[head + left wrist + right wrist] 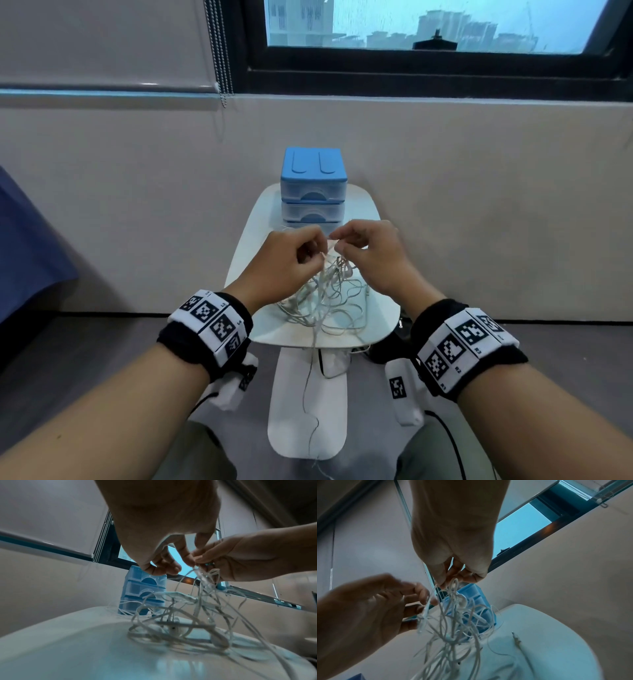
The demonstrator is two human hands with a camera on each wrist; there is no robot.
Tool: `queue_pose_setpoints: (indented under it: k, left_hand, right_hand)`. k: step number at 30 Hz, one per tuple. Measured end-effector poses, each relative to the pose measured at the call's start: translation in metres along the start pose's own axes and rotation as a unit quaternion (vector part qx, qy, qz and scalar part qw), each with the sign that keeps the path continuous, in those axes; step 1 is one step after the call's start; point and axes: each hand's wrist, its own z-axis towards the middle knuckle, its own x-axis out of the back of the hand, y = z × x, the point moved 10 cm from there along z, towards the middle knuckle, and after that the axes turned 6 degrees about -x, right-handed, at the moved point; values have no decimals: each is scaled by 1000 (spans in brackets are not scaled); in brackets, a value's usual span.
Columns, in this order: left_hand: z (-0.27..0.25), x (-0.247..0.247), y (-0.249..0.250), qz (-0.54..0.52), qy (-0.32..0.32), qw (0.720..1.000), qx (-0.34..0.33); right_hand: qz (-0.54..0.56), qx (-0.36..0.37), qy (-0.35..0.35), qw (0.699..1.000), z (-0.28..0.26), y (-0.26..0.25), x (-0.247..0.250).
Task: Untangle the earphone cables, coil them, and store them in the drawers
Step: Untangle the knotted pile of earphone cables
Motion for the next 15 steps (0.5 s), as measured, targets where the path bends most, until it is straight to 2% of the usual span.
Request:
queue_pose_setpoints:
  k: [4,7,10,12,13,15]
  left_hand:
    - [5,7,-2,-70,16,997,34]
    - [10,9,-2,-89,26,994,59]
    - [12,-5,-13,-112,-31,988,100]
    - [10,-9,-19,-84,-64,988,111]
    - [9,-8,-21,-67,-69,989,115]
    - [10,-2,-22,-44,-68,989,122]
  right_hand:
    - [17,14,8,1000,5,-19,6]
    - [135,1,-8,991,8,-33,7]
    - [282,-16,-6,959,12,-45,16]
    - [357,-54,-7,933,15,-42,22]
    - [363,-74,-9,929,17,-38,23]
    - [278,-110,-29,954,19,-31,22]
